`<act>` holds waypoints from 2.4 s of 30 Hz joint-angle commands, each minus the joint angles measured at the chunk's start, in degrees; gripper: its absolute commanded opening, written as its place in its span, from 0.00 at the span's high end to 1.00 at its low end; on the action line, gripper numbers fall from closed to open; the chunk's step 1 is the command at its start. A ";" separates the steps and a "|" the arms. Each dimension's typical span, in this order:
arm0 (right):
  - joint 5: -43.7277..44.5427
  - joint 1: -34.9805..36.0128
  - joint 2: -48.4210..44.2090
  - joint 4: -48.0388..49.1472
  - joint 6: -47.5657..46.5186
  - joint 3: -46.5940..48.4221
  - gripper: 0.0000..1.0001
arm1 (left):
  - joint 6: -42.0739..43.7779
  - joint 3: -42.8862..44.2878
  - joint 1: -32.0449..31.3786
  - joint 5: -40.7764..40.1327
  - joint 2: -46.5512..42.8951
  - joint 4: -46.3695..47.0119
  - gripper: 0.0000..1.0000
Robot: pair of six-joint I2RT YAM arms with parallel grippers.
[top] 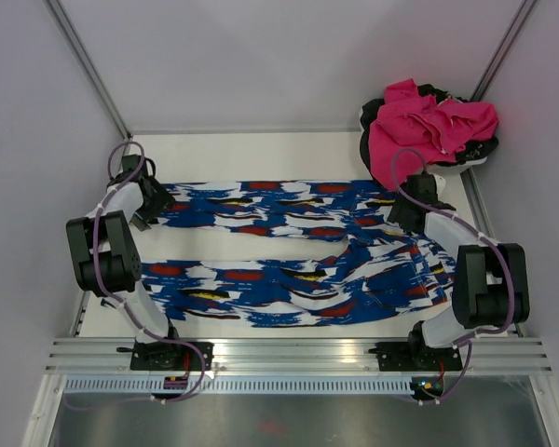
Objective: Fold and stack the trousers
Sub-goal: Flatten the trousers out
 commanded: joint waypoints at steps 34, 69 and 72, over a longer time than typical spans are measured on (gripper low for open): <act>5.01 -21.40 -41.84 -37.12 38.79 -17.34 0.03 | 0.34 -16.74 9.81 22.15 -37.56 -6.14 0.03; 8.62 -17.00 -26.55 -29.67 39.05 -20.14 0.14 | 2.27 -20.17 11.39 19.35 -46.17 -6.76 0.02; 9.85 -17.80 -25.94 -28.88 39.14 -20.49 0.24 | 1.92 -20.26 11.39 18.73 -46.53 -6.84 0.02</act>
